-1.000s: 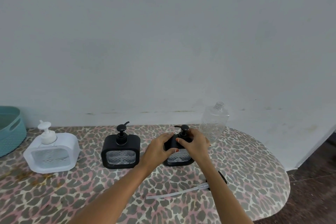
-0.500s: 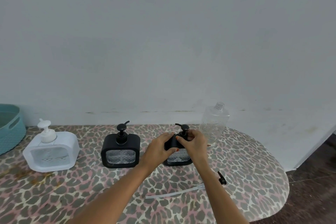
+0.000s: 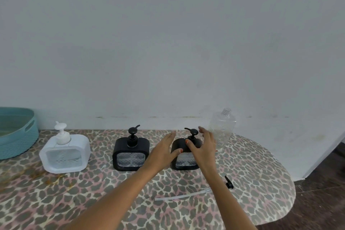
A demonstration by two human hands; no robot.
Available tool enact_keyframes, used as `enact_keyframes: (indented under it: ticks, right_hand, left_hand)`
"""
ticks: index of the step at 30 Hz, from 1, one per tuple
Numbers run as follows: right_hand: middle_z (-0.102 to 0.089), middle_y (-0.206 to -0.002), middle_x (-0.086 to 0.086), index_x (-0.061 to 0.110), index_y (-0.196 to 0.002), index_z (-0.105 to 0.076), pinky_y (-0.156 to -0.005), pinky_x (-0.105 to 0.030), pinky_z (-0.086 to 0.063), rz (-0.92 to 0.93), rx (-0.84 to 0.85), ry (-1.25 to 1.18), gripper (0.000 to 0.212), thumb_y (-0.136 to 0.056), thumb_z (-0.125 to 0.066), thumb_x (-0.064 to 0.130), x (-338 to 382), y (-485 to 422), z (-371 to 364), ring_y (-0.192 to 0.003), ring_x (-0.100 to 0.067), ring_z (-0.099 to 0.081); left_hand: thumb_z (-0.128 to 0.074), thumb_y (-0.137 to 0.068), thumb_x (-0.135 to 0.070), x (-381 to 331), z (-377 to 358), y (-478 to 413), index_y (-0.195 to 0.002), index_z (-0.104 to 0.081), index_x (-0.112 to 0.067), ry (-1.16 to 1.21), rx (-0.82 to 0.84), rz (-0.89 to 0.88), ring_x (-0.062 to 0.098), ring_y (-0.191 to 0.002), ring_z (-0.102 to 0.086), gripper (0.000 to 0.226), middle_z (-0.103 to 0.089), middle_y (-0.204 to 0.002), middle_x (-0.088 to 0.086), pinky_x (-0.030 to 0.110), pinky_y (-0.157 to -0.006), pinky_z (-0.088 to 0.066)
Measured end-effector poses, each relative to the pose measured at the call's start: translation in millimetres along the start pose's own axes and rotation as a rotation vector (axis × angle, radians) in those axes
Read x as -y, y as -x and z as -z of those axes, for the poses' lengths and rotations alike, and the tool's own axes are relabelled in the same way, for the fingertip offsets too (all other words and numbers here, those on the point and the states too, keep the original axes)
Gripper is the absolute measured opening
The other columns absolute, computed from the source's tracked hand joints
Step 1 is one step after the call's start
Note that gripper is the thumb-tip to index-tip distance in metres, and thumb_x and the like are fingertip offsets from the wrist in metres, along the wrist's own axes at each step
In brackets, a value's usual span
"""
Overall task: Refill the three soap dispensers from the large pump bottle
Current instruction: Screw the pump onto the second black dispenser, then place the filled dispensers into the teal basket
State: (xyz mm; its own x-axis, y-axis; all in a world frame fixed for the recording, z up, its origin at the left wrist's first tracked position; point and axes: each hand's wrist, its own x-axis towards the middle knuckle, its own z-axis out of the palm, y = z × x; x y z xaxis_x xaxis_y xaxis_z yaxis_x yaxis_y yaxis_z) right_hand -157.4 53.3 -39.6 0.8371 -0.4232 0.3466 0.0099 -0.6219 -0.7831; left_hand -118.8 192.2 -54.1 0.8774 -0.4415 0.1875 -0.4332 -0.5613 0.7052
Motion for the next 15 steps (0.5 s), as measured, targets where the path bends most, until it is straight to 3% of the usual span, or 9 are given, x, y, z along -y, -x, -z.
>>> enact_keyframes:
  ticks: [9,15]
  right_hand:
    - [-0.051,-0.126,-0.005,0.013,-0.126,-0.051,-0.104,-0.040,-0.033,0.241,-0.034,0.013,0.044,-0.085,-0.064,0.021,61,19,-8,-0.120,-0.023,-0.042]
    - [-0.052,-0.126,-0.004,0.013,-0.123,-0.053,-0.098,-0.029,-0.028,0.344,0.070,-0.054,0.039,-0.086,-0.062,0.022,117,41,-56,-0.121,-0.022,-0.041]
  left_hand:
    - [-0.049,-0.092,-0.035,-10,68,37,-0.141,-0.028,-0.026,-0.019,-0.146,-0.115,0.008,-0.138,-0.027,0.054,-0.031,-0.149,-0.007,0.030,-0.112,-0.029]
    - [-0.051,-0.092,-0.027,11,130,80,-0.138,-0.036,-0.023,-0.048,-0.296,-0.111,0.009,-0.133,-0.036,0.049,-0.039,-0.145,-0.003,0.009,-0.100,-0.023]
